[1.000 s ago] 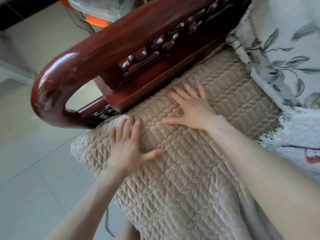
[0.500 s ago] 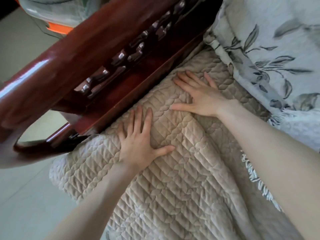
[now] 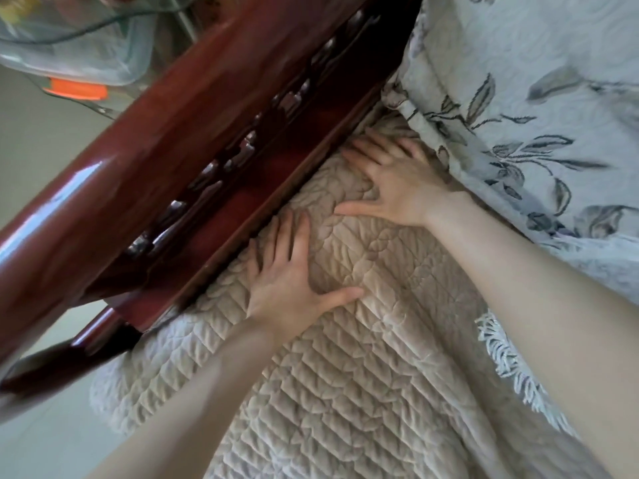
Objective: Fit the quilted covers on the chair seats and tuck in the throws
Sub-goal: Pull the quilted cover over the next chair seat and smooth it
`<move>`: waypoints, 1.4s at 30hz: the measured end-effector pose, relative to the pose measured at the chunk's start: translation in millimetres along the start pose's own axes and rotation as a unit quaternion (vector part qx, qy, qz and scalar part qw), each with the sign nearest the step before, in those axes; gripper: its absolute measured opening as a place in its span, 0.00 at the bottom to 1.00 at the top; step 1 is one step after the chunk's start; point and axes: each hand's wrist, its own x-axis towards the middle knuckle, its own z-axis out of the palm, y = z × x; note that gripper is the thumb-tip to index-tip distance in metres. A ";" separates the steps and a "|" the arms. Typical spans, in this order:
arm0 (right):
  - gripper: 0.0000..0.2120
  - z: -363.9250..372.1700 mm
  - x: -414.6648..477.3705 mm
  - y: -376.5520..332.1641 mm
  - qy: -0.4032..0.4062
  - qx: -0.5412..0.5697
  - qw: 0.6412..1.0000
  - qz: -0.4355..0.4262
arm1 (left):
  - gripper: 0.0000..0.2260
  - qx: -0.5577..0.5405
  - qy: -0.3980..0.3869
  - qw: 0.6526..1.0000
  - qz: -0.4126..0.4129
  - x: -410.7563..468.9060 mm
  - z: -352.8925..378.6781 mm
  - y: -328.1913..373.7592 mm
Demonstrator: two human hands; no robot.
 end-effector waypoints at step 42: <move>0.55 81.4 -65.9 -24.0 0.136 0.105 0.965 0.200 | 0.44 -0.144 -0.076 0.980 0.111 160.5 -26.0 87.0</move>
